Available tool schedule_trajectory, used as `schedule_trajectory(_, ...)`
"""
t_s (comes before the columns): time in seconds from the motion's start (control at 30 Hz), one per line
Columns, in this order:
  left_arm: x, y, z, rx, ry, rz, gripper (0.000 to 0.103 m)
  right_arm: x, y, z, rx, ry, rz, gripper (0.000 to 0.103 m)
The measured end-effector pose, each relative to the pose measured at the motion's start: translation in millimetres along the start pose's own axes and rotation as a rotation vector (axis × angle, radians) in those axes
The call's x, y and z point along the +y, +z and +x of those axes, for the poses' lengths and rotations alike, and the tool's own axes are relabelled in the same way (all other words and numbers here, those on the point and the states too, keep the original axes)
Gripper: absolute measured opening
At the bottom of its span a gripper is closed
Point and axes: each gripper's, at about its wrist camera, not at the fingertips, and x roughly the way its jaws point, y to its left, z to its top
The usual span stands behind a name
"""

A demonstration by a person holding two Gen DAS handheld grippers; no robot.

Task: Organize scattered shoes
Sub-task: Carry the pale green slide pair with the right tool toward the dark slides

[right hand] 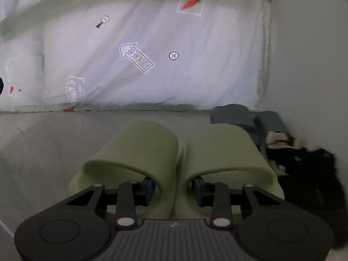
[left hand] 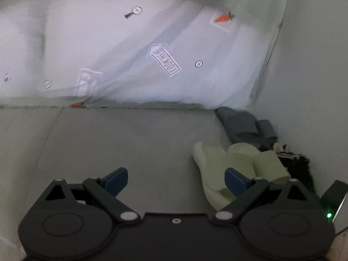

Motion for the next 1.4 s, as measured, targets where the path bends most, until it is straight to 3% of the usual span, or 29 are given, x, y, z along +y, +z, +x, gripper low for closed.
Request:
schedule_trajectory(0.2,10,43,94,0.058,-0.009,-0.083,0.096,22,10,31,0.017,0.107,-0.065,0.039)
schedule_trajectory(0.3,13,55,114,0.013,0.002,-0.093,0.096,23,8,31,0.033,0.101,-0.041,0.039)
schedule_trajectory(0.5,23,45,120,0.028,0.017,-0.113,0.096,29,-2,29,0.021,0.071,-0.094,0.036)
schedule_trajectory(0.8,34,31,97,0.059,0.055,-0.141,0.096,29,0,34,-0.037,0.136,-0.135,0.035)
schedule_trajectory(0.93,33,33,99,0.051,0.051,-0.14,0.096,12,5,62,-0.04,0.181,-0.17,0.035)
schedule_trajectory(1.2,27,39,121,0.069,0.032,-0.12,0.096,-17,24,133,-0.022,0.169,-0.131,0.037)
schedule_trajectory(1.4,28,37,134,0.092,0.029,-0.122,0.096,-43,37,188,-0.02,0.193,-0.023,0.037)
